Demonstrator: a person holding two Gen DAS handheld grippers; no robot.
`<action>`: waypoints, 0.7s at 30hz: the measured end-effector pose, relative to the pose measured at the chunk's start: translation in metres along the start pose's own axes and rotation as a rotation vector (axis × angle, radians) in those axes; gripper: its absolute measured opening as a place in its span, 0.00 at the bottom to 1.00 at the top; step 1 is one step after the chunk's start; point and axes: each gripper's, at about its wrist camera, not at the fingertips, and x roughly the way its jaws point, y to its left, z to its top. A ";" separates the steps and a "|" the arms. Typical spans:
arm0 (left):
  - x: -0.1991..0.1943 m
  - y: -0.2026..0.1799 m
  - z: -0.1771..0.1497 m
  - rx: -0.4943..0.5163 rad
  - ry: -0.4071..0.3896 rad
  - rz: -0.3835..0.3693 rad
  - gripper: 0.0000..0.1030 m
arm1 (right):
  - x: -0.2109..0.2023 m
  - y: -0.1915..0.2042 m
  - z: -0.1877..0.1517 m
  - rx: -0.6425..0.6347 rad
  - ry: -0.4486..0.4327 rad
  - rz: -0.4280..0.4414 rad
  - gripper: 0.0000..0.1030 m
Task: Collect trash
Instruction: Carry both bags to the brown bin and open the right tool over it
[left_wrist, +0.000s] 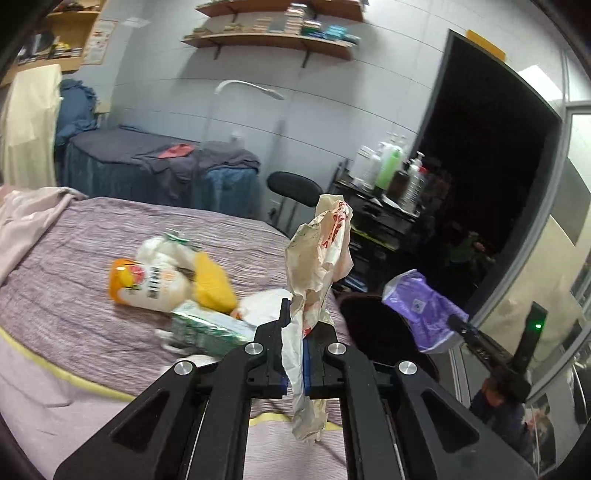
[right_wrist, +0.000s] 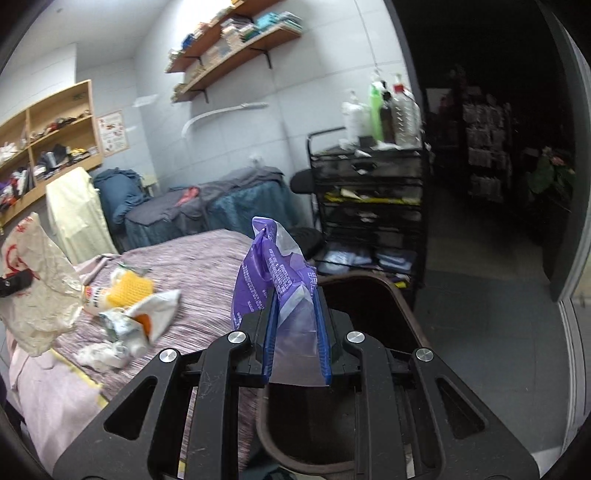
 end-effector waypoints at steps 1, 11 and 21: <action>0.006 -0.005 -0.001 0.007 0.011 -0.016 0.05 | 0.005 -0.006 -0.004 0.003 0.016 -0.013 0.19; 0.068 -0.061 -0.009 0.067 0.130 -0.124 0.05 | 0.062 -0.032 -0.042 0.033 0.201 -0.095 0.20; 0.101 -0.089 -0.019 0.104 0.198 -0.157 0.05 | 0.072 -0.036 -0.061 0.054 0.220 -0.126 0.55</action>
